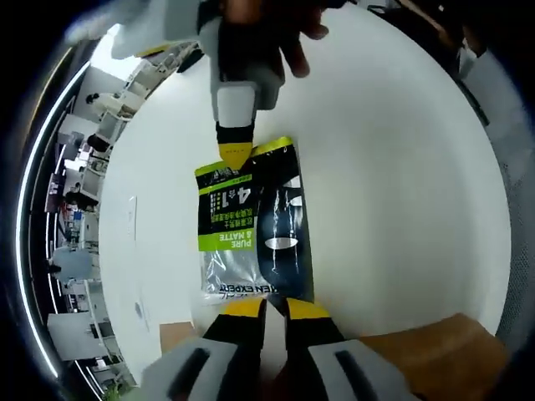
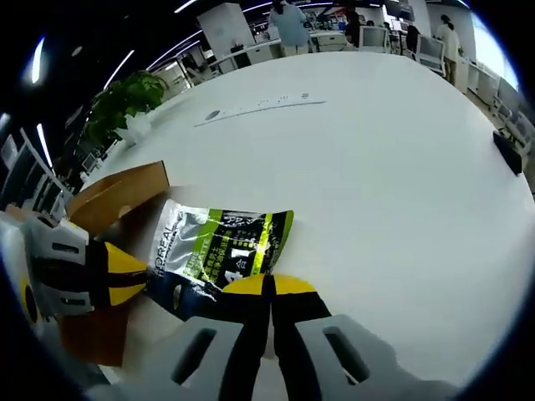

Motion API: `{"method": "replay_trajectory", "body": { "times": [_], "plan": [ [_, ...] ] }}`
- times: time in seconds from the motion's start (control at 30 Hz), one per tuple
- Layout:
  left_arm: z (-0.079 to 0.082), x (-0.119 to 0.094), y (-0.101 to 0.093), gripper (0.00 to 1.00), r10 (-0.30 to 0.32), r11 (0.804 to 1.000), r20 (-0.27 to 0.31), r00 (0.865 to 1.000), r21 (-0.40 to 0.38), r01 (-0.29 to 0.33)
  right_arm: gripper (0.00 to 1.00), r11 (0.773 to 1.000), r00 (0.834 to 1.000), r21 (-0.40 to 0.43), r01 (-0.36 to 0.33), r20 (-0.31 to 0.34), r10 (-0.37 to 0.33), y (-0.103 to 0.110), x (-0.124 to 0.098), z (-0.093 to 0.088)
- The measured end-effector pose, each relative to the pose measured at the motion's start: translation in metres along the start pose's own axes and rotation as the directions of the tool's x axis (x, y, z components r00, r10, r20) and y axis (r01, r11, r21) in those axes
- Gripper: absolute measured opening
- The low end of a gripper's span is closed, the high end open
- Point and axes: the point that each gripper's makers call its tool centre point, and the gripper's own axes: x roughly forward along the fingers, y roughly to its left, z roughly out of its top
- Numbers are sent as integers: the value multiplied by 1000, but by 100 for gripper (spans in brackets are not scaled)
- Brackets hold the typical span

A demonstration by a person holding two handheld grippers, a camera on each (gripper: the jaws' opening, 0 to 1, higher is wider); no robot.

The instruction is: Operate the shoe box by opening the lid, removing the specified soft item, and placing it in the target area until the item is outside and the box remains undamaged.

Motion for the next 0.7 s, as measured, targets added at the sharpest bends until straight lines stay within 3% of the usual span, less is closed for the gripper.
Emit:
{"method": "replay_trajectory", "body": {
  "times": [0.27,0.5,0.7],
  "plan": [
    [16,-17,-1,15,-20,994,93,996,-108,30,1,1000,1000,-6,3,-13,-3,2,1,-3],
    [23,-29,-5,17,-38,973,170,985,-219,76,4,995,999,-91,29,18,-27,2,-7,1],
    [30,-48,-2,20,-42,911,276,960,-384,150,11,994,999,-111,11,40,-7,9,-18,6]
  ]
}}
